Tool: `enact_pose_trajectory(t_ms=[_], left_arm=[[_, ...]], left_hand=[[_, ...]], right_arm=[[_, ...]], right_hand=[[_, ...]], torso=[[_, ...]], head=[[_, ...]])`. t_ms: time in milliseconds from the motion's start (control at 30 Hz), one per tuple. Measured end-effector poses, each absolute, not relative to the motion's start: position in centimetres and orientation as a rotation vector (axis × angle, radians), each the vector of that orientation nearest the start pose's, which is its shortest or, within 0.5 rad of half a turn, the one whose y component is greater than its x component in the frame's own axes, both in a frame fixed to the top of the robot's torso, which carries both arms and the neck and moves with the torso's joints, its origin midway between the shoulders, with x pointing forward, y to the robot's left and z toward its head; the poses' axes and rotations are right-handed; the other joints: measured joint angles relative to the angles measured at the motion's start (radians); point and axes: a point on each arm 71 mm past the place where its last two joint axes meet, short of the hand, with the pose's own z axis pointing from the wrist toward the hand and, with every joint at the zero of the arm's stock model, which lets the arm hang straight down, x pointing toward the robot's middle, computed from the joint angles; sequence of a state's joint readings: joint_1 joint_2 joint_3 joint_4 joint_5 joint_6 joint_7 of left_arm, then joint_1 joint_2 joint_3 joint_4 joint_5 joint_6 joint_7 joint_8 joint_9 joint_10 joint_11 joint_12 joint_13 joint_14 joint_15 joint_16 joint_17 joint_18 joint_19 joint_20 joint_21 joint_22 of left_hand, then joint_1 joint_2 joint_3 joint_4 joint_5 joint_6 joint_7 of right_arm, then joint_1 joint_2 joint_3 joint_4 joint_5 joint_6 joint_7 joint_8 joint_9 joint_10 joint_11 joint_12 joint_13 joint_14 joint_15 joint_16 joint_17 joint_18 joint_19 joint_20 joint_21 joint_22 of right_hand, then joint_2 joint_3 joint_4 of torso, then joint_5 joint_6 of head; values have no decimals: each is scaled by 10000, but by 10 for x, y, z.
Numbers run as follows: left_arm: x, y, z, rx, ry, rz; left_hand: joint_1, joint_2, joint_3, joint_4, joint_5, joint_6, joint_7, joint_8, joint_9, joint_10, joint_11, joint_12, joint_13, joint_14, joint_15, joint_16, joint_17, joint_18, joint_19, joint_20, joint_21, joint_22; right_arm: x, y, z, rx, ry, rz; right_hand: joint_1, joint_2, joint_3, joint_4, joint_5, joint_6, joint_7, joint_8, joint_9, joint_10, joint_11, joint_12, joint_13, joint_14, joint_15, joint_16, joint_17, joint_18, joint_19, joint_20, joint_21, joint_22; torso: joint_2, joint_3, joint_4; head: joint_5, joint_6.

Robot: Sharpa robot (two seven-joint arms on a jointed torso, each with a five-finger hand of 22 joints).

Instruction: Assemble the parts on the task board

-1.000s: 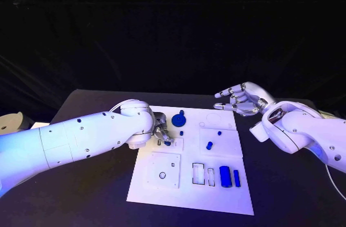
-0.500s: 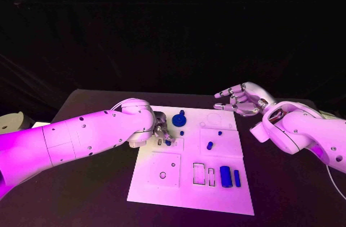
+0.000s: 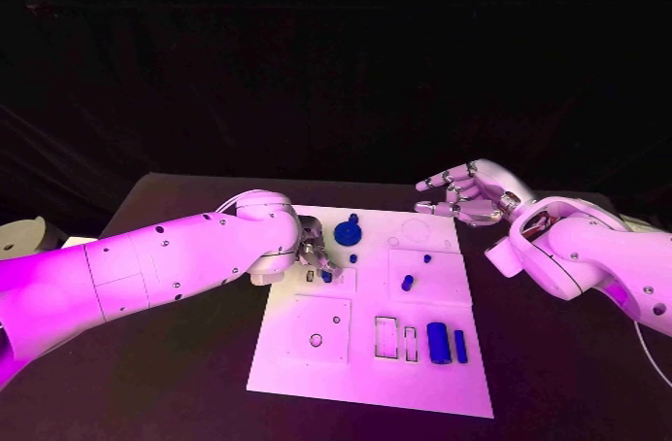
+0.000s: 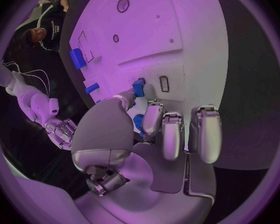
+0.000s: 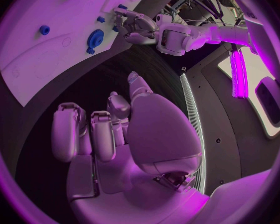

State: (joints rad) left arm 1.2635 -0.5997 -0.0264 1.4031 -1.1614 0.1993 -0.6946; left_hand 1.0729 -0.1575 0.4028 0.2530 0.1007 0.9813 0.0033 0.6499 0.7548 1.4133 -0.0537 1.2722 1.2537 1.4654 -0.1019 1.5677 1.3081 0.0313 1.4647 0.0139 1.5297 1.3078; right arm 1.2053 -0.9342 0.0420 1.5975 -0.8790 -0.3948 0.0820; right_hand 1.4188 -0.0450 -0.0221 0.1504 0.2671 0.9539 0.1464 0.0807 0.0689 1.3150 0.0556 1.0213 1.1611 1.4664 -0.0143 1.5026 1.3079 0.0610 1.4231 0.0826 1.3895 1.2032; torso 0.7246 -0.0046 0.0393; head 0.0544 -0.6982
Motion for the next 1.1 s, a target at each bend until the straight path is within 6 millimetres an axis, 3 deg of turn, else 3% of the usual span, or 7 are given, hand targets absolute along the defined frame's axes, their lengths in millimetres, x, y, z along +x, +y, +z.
enact_pose_trajectory(t_ms=[533, 700, 933, 1100], left_arm=[[505, 137, -200, -395, 23107, -2506], [505, 138, -200, -405, 23102, -2517], [504, 139, -200, -455, 23071, -2542], [503, 140, -200, -495, 23036, -2579]], left_hand=[[-141, 138, -1120, 332, -1, 50, 18, -40, 153, 62, -62, 59, 99, 0, 0, 0, -2, 0, 37, -37, 0, -1], [-410, 273, -1684, 372, -1, 89, -21, -40, 239, 113, -40, 100, 116, 23, -22, 0, -2, 0, 1, -73, 39, -2], [-633, 291, -2656, 386, -1, 103, -38, 26, 361, 113, -40, 100, 89, -1, -71, 0, -3, 0, 18, -90, 104, -2], [-693, 351, -2960, 395, -1, 102, -39, 26, 381, 144, -71, 100, 89, -1, -71, 0, -4, 1, 37, -109, 104, -2]], right_arm=[[483, -227, -141, 3532, 15593, 10318], [483, -227, -141, 3530, 15596, 10311], [483, -227, -141, 3531, 15594, 10293], [484, -228, -141, 3532, 15593, 10284]], right_hand=[[-83, 4, -54, 54, 0, 0, 0, 0, 0, 0, 0, 0, -20, 0, 0, 0, -2, 0, 0, 0, 0, 0], [-82, 4, -80, 27, 0, 0, 0, 0, 0, 0, 0, 0, -22, 0, 0, 0, -3, 0, 0, 0, 0, -9], [-82, 4, -80, 27, 0, 0, 0, 0, -1, 0, 0, 0, -21, 0, 0, 0, -3, 1, 0, 0, -5, -20], [-82, 4, -80, 27, 0, 0, 0, 0, 0, 0, 0, 0, -21, 0, 0, 0, -4, 1, 0, 0, -38, -20]], torso=[[-1, -7, 2], [-3, -7, 2], [-2, -6, 2], [-2, -7, 2]], head=[[-12, -28], [-13, -21], [-13, -12], [-21, -4]])
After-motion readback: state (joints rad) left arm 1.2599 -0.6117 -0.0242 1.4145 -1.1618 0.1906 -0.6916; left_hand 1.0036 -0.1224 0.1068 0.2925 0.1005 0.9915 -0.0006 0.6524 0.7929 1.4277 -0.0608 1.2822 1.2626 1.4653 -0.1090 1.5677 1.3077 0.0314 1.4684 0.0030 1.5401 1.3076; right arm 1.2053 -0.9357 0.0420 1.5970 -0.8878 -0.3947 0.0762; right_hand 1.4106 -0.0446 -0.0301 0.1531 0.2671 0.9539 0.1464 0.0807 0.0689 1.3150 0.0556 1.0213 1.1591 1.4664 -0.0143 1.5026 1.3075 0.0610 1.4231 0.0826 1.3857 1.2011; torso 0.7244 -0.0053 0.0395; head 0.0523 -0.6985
